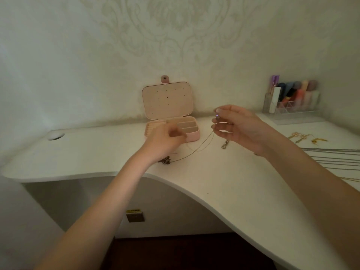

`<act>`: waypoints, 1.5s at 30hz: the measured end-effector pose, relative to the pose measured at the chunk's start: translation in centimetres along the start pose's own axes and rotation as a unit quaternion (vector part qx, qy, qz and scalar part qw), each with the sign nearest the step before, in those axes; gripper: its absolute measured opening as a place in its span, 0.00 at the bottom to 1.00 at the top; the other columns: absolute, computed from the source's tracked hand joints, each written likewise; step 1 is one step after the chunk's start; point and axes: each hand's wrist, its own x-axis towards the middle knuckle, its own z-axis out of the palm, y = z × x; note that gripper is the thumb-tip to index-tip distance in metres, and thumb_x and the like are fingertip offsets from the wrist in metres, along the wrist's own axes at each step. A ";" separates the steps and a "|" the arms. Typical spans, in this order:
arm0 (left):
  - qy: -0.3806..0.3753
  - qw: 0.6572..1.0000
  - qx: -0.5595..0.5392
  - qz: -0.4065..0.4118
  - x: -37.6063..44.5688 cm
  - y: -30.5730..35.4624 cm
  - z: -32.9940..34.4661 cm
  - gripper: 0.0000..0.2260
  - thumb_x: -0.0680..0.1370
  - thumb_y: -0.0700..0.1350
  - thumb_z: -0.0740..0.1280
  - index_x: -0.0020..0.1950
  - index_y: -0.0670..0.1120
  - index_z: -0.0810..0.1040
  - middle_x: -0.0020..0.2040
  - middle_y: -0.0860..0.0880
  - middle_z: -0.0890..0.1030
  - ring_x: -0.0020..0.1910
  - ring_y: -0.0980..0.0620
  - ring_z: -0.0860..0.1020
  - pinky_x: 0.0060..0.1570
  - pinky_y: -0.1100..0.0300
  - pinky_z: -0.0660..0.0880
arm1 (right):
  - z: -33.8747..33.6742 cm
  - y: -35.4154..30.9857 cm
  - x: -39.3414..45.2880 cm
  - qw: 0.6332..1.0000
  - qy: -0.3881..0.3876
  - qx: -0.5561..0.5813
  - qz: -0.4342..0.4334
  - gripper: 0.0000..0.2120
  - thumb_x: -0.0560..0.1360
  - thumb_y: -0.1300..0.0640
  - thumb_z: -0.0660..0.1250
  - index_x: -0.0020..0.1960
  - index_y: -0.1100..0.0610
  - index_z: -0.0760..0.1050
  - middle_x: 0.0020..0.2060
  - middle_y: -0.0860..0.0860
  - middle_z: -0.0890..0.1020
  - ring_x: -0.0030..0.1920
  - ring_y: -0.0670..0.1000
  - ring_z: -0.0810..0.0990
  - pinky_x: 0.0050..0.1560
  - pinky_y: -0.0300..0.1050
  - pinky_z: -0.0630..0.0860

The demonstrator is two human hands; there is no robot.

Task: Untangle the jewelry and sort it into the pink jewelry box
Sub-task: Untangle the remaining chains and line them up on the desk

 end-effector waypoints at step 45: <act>0.027 0.903 -0.427 0.016 -0.3 4.1 7.4 0.07 0.76 0.32 0.62 0.50 0.42 0.75 0.35 0.47 0.83 0.40 0.52 0.82 0.50 0.57 0.80 | -2.0 -1.7 -0.6 0.940 0.023 -0.341 -0.024 0.10 0.73 0.51 0.70 0.44 0.59 0.81 0.28 0.47 0.77 0.29 0.43 0.74 0.35 0.40 0.71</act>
